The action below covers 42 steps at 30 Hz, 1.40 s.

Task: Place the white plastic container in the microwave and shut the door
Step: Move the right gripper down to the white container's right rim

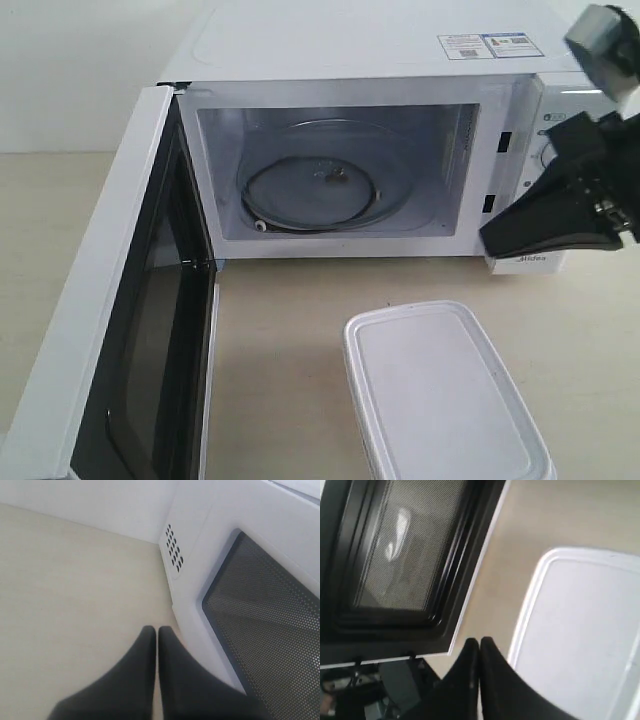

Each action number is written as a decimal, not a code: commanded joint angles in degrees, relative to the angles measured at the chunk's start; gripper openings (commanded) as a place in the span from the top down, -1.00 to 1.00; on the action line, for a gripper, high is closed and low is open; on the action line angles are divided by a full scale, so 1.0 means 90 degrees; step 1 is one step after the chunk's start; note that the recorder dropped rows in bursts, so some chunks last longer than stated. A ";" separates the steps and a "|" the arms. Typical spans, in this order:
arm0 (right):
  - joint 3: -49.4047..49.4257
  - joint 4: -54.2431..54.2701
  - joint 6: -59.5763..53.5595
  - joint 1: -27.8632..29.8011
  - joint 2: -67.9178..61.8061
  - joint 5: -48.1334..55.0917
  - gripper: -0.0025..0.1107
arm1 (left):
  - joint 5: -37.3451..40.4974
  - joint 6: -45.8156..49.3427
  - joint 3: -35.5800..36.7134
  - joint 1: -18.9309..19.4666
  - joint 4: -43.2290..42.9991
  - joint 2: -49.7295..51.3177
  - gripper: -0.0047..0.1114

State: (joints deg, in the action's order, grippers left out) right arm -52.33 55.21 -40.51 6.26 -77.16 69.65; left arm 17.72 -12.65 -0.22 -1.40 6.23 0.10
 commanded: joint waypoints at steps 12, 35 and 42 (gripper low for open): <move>0.0500 -0.0068 -0.0671 0.1085 -0.1591 0.0034 0.96 | -0.0016 0.0020 0.0025 0.0017 0.0040 -0.0011 0.85; 0.0733 -0.0232 -0.1168 0.1085 -0.2091 -0.0454 -0.01 | -0.0016 0.0020 0.0025 0.0017 0.0040 -0.0011 0.85; 0.1014 -0.0087 -0.1213 0.0834 -0.2100 -0.0924 -0.21 | -0.0016 0.0020 0.0025 0.0017 0.0040 -0.0011 0.85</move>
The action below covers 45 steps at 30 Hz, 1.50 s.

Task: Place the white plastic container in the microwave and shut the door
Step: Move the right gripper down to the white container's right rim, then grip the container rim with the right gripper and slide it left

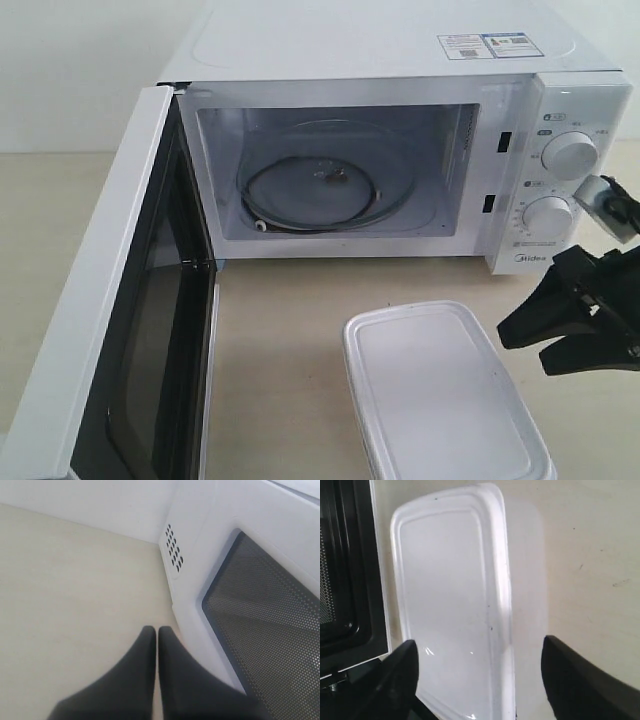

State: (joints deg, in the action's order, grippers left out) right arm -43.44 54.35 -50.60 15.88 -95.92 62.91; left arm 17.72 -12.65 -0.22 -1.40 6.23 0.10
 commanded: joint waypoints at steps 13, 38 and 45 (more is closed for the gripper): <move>0.0013 -0.0011 -0.0092 -0.1069 -0.0185 -0.1214 -0.21 | -0.0016 0.0020 0.0025 0.0017 0.0040 -0.0011 0.85; -0.0146 0.0072 -0.0076 -0.1082 -0.1062 -0.0455 0.97 | -0.0016 0.0020 0.0025 0.0017 0.0040 -0.0011 0.85; -0.0135 0.0204 -0.0076 -0.1082 -0.1037 -0.0515 0.96 | -0.0016 0.0020 0.0025 0.0017 0.0040 -0.0011 0.85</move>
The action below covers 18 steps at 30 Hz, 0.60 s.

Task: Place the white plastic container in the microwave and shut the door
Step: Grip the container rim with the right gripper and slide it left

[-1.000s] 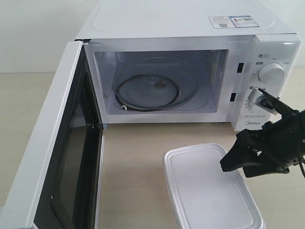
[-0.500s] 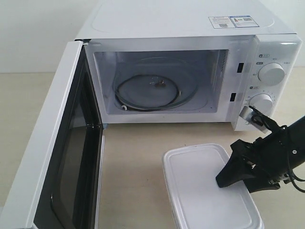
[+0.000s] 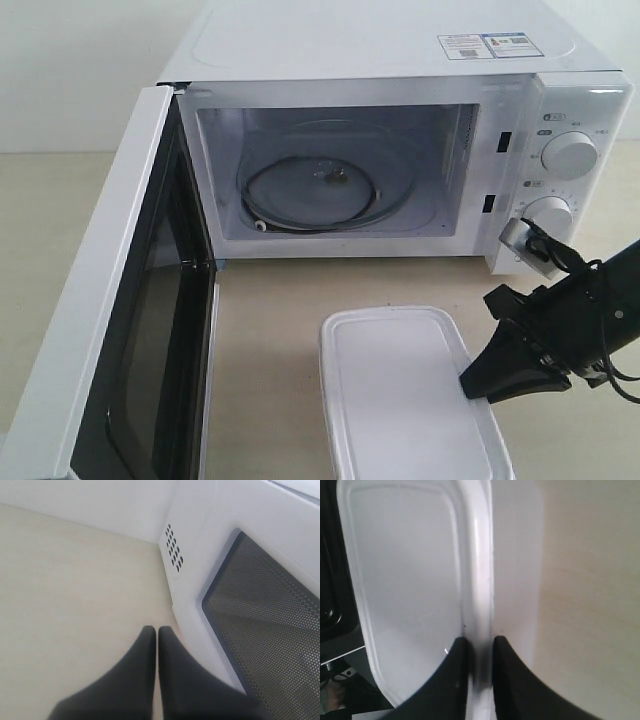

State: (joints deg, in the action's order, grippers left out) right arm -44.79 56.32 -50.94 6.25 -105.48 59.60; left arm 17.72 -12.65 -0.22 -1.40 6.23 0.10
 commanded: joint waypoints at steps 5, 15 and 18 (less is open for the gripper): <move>0.0026 0.0195 -0.0038 -0.0012 0.0180 -0.0175 0.96 | -0.0016 0.0020 0.0025 0.0017 0.0040 -0.0011 0.85; 0.0523 0.0616 0.0012 -0.0012 0.1632 -0.0481 0.96 | -0.0016 0.0020 0.0025 0.0017 0.0040 -0.0011 0.85; 0.0672 0.0715 0.0012 -0.0012 0.2059 -0.0569 0.96 | -0.0016 0.0020 0.0025 0.0017 0.0040 -0.0011 0.85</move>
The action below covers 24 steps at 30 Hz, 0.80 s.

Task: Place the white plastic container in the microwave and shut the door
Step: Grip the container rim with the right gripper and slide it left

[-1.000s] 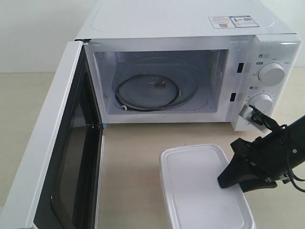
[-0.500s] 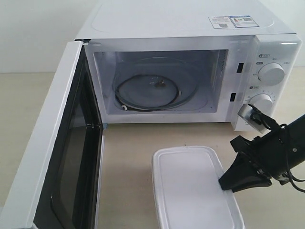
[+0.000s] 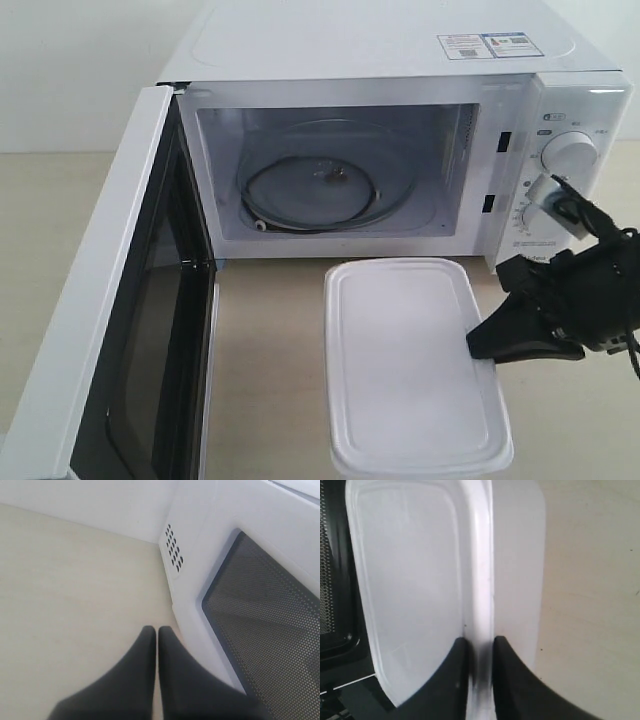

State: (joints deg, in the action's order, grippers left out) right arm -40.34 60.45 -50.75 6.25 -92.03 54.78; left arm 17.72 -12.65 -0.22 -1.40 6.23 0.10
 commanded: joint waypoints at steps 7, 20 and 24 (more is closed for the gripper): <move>0.0721 0.1071 -0.0263 -0.0012 0.1387 -0.0289 0.96 | -0.0016 0.0020 0.0025 0.0017 0.0040 -0.0011 0.85; 0.1816 0.2570 -0.1038 -0.1676 0.2558 -0.0750 0.96 | -0.0016 0.0020 0.0025 0.0017 0.0040 -0.0011 0.85; 0.1886 0.2636 -0.1038 -0.2166 0.2676 -0.1174 0.96 | -0.0016 0.0020 0.0025 0.0017 0.0040 -0.0011 0.85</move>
State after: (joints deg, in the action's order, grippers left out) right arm -23.75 82.12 -59.32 -10.93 -68.85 46.47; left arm 17.72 -12.65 -0.22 -1.40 6.23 0.10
